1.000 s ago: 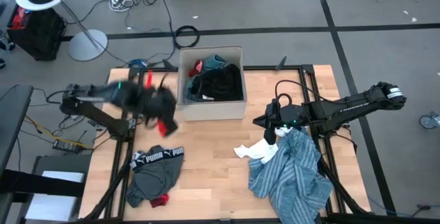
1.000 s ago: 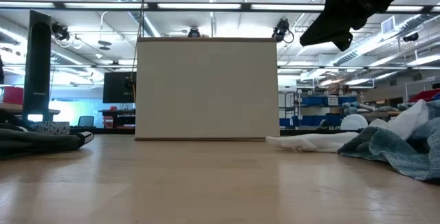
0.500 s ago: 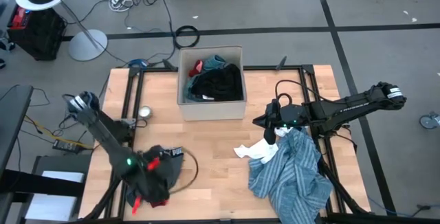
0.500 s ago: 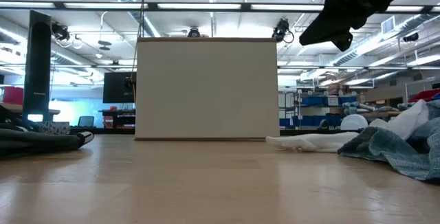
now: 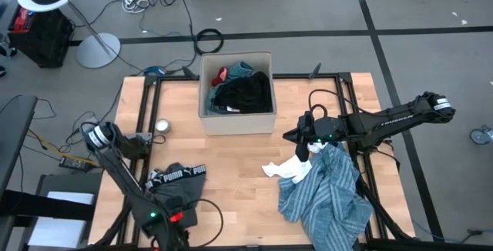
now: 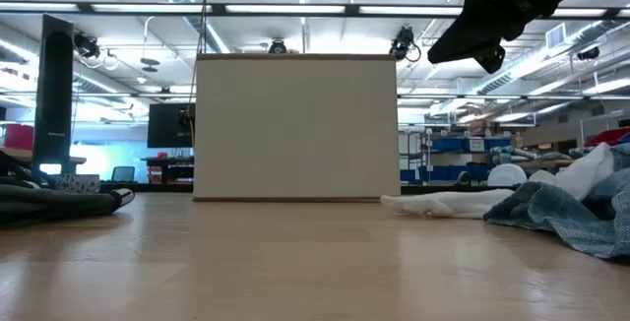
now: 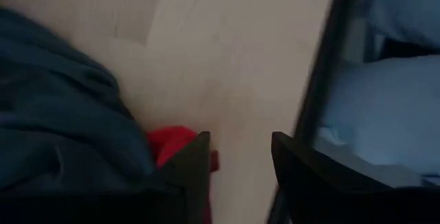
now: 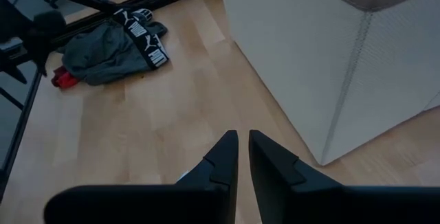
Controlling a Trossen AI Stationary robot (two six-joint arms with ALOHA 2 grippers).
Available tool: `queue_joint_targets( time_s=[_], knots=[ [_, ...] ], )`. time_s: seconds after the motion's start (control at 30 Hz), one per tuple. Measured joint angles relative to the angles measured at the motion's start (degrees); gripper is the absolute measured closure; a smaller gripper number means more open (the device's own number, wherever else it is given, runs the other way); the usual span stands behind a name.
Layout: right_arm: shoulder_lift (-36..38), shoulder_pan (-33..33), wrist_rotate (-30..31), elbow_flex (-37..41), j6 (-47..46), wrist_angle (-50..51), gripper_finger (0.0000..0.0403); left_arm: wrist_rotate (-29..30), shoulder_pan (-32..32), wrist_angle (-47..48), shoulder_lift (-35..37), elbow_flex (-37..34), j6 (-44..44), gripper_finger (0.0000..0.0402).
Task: Sort clothes
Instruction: Put the red sock into the laundry organizer
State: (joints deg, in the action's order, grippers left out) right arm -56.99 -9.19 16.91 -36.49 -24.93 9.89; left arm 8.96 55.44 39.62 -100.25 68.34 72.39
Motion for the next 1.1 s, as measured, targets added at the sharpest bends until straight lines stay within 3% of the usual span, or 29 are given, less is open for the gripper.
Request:
queue_joint_targets(
  time_s=[0.47, 0.53, 0.6, 0.7, 0.87, 1.1],
  knots=[
    [0.0, 0.0, 0.0, 0.0, 0.0, -0.4, 0.0364, -4.5, 0.1, 4.0, -7.5, -0.1, 6.2, 0.0243],
    [0.0, 0.0, 0.0, 0.0, 0.0, -0.5, 0.0364, -6.9, -0.3, 4.2, -7.6, -0.3, 6.2, 0.0262],
    [0.0, 0.0, 0.0, 0.0, 0.0, -0.5, 0.0364, -8.8, -0.8, 4.4, -7.3, -0.4, 6.0, 0.0305],
    [0.0, 0.0, 0.0, 0.0, 0.0, -0.9, 0.0364, -9.3, -1.5, 6.6, -6.0, -0.5, 4.7, 0.0383],
    [0.0, -0.1, -0.1, 0.0, 0.0, -1.1, 0.0364, -8.2, -2.9, 13.0, -2.3, -0.6, 4.5, 0.0398],
    [0.0, -0.1, -0.1, 0.0, 0.0, -1.3, 0.0364, 0.0, -7.1, 18.8, 8.4, -0.6, 4.4, 0.04]
  ],
)
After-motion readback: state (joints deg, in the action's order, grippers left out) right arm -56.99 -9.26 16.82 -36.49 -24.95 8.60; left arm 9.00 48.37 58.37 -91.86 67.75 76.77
